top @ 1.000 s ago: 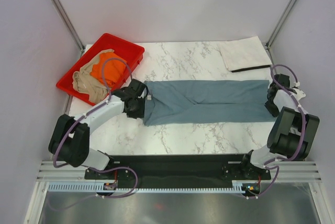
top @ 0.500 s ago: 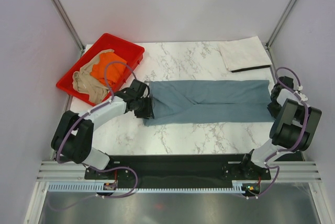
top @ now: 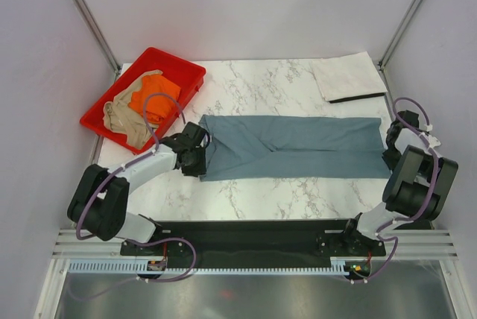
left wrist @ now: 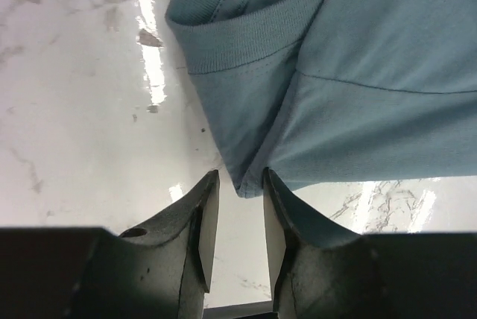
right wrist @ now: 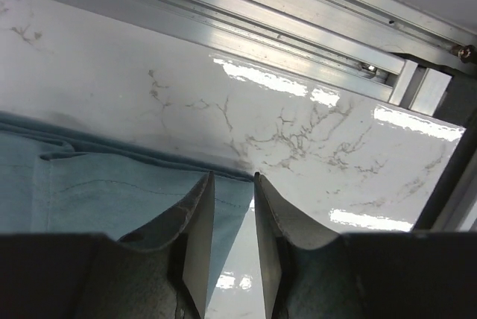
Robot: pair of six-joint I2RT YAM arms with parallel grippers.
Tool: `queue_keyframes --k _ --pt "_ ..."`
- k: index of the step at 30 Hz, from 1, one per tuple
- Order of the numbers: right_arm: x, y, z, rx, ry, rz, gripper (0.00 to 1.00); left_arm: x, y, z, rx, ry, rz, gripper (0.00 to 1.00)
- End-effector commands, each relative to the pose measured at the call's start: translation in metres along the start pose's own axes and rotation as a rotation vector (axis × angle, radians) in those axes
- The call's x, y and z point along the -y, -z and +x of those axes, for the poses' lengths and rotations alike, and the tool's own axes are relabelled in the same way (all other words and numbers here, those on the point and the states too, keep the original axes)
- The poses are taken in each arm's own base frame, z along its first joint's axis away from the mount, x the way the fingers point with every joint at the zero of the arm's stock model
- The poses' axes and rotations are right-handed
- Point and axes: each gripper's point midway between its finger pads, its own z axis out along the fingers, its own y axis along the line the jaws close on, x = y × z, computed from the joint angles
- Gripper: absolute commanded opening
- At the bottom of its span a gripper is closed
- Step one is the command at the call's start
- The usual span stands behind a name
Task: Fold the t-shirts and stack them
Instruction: Fold the tshirt
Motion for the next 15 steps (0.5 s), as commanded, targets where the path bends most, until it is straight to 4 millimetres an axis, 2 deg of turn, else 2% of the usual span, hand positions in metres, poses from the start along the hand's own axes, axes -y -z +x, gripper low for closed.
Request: queue_keyframes --k 1,3,4,5,7,8,9,10,11,12,13,14,15 --pt "0.005 0.030 -0.026 0.075 -0.028 -0.036 0.36 -0.013 0.030 -0.027 0.114 0.016 -0.082 0.38" --pt "-0.004 0.049 -0.036 0.094 -0.037 -0.130 0.38 -0.009 0.043 -0.039 0.150 0.010 -0.069 0.40" --pt "-0.022 0.062 -0.030 0.062 0.025 -0.253 0.39 -0.005 0.051 -0.043 0.169 0.011 -0.045 0.40" --pt "-0.041 0.081 -0.037 0.088 0.052 -0.377 0.40 0.006 0.060 -0.047 0.177 0.002 0.012 0.42" --pt "-0.072 0.113 -0.031 0.111 0.162 -0.560 0.41 0.016 0.071 -0.054 0.195 0.011 0.082 0.43" --pt "-0.096 0.142 -0.030 0.130 0.199 -0.724 0.44 0.026 0.082 -0.060 0.215 0.007 0.146 0.43" --pt "-0.111 0.160 -0.024 0.133 0.242 -0.829 0.45 0.031 0.087 -0.062 0.210 0.012 0.197 0.44" --pt "-0.129 0.184 -0.009 0.132 0.311 -0.941 0.46 0.036 0.092 -0.065 0.213 0.011 0.242 0.45" --pt "-0.147 0.210 -0.002 0.146 0.364 -1.065 0.47 0.048 0.099 -0.066 0.197 -0.004 0.327 0.45" --pt "-0.157 0.224 0.008 0.147 0.409 -1.120 0.46 0.049 0.101 -0.072 0.200 0.006 0.359 0.45" --pt "-0.173 0.241 0.034 0.131 0.494 -1.181 0.47 0.052 0.103 -0.075 0.197 0.001 0.391 0.45" --pt "-0.185 0.257 0.042 0.156 0.547 -1.236 0.44 0.058 0.106 -0.076 0.180 -0.001 0.440 0.45" --pt "-0.195 0.267 0.054 0.160 0.593 -1.272 0.42 0.057 0.100 -0.080 0.167 0.014 0.455 0.45"
